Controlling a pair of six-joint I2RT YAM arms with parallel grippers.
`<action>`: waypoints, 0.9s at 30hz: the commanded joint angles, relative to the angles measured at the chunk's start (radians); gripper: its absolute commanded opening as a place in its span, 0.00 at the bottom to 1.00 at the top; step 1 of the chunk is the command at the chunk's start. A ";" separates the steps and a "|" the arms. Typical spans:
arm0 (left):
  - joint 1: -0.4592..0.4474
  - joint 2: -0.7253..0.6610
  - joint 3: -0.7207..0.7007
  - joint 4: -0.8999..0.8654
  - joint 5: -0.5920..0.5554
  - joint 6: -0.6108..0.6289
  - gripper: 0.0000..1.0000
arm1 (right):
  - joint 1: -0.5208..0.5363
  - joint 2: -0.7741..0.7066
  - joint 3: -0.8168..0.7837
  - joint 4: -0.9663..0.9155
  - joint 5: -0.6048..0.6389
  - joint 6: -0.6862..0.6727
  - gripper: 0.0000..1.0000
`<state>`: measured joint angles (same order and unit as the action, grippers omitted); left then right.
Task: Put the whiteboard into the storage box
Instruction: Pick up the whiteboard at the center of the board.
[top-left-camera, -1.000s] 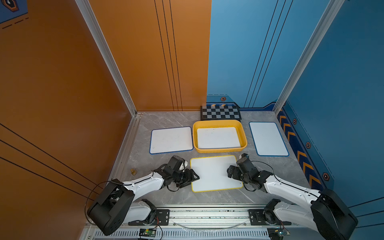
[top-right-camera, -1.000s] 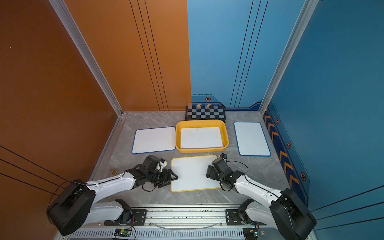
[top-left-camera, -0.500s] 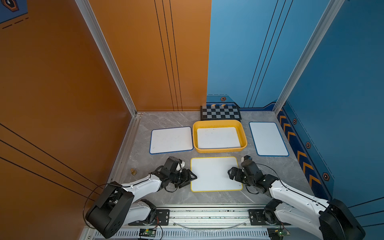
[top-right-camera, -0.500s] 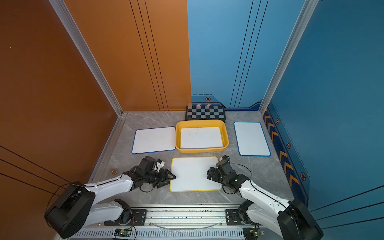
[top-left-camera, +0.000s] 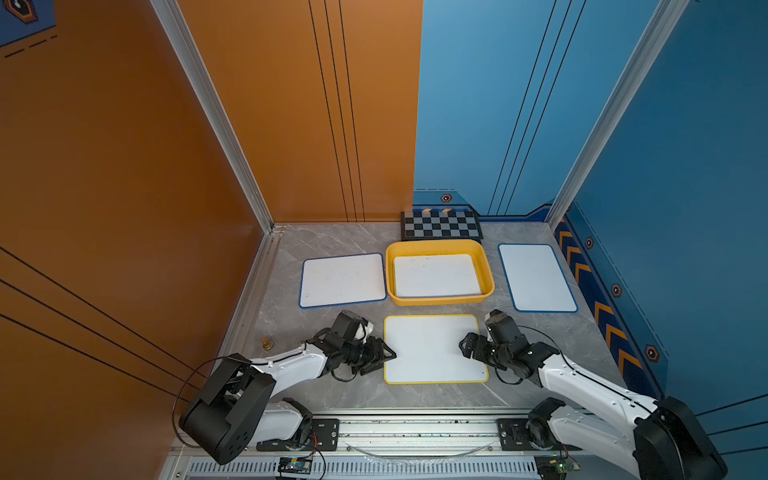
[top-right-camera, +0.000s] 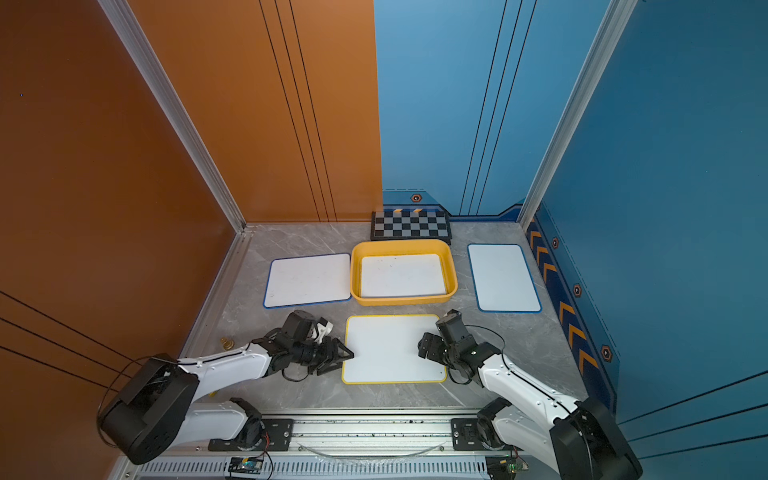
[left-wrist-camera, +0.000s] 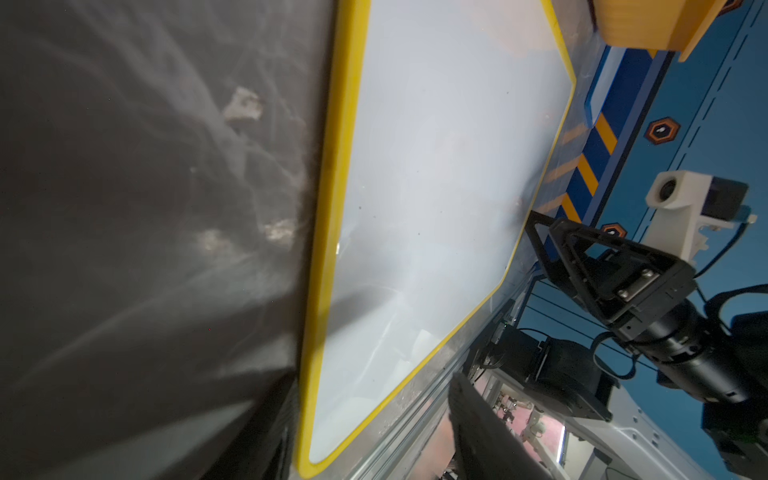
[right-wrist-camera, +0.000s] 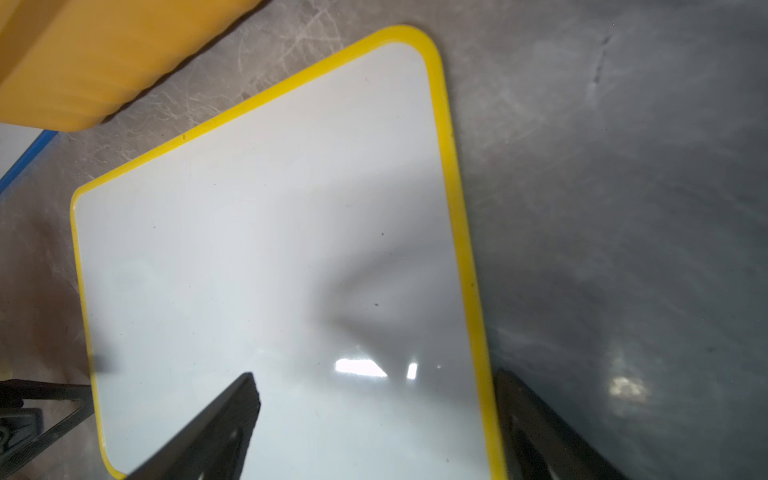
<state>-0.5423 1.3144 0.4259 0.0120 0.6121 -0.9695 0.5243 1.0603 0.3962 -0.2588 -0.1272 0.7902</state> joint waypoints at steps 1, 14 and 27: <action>-0.037 0.012 0.131 -0.226 -0.054 0.148 0.63 | -0.008 0.031 -0.029 -0.090 -0.256 0.008 0.90; -0.072 0.103 0.258 -0.566 -0.297 0.266 0.73 | -0.238 -0.060 -0.037 -0.255 -0.279 -0.150 0.92; -0.223 0.278 0.328 -0.397 -0.136 0.195 0.75 | -0.123 0.003 -0.039 -0.209 -0.243 -0.105 0.92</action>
<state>-0.7437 1.5356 0.8021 -0.4755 0.3641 -0.7448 0.3592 1.0279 0.4088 -0.3927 -0.3782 0.6525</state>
